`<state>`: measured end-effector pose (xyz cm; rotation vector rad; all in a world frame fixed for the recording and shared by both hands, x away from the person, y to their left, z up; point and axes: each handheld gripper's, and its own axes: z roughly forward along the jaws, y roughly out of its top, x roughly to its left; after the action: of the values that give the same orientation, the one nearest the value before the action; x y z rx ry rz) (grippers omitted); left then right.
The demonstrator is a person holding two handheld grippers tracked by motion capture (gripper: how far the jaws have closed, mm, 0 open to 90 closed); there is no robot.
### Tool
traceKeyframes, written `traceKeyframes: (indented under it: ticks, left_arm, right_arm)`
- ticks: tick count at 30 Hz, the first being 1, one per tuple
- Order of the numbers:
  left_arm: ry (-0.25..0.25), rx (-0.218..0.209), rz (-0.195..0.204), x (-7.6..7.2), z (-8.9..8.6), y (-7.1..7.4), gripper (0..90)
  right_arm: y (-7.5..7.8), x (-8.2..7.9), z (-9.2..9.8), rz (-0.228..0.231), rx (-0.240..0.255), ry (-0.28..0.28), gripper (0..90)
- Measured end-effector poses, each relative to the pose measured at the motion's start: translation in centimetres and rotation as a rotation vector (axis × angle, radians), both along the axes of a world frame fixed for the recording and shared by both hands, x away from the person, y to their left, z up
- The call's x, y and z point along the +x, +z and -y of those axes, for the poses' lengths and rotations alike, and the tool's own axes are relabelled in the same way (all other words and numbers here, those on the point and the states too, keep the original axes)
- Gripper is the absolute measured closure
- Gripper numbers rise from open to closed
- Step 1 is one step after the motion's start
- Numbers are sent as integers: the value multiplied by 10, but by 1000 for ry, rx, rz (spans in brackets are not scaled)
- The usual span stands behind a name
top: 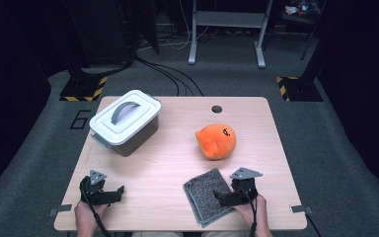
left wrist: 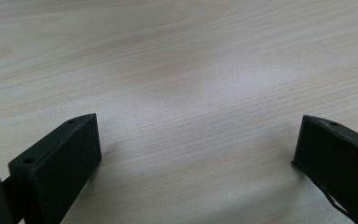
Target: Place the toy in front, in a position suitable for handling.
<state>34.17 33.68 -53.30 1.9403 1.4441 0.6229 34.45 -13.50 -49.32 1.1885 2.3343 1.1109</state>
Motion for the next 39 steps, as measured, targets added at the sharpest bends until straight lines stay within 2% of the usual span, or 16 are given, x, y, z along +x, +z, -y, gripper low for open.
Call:
traceKeyframes:
  ticks: [6,11,18,21,22,25,29,34,39]
  left_arm:
    - [0,0,0,0,0,0,1]
    - [0,0,0,0,0,0,1]
    - [1,2,1,0,0,0,1]
    - [1,2,1,0,0,0,1]
    - [1,2,1,0,0,0,1]
    - [2,2,1,0,0,0,1]
    - [2,2,1,0,0,0,1]
    - [2,3,3,0,0,0,1]
    - [3,3,3,0,0,0,1]
  right_arm:
    - [-7,-1,-19,-29,-27,59,0]
    - [-14,0,-33,-39,-74,106,0]
    - [-22,0,-41,-46,-112,114,0]
    - [-25,0,-44,-45,-144,119,0]
    - [-26,-1,-46,-57,-151,109,0]
    - [-27,0,-46,-48,-179,124,13]
    - [-26,0,-44,-50,-175,126,62]
    - [-26,-3,-41,-41,-153,104,170]
    - [-23,-2,-34,-28,-134,81,347]
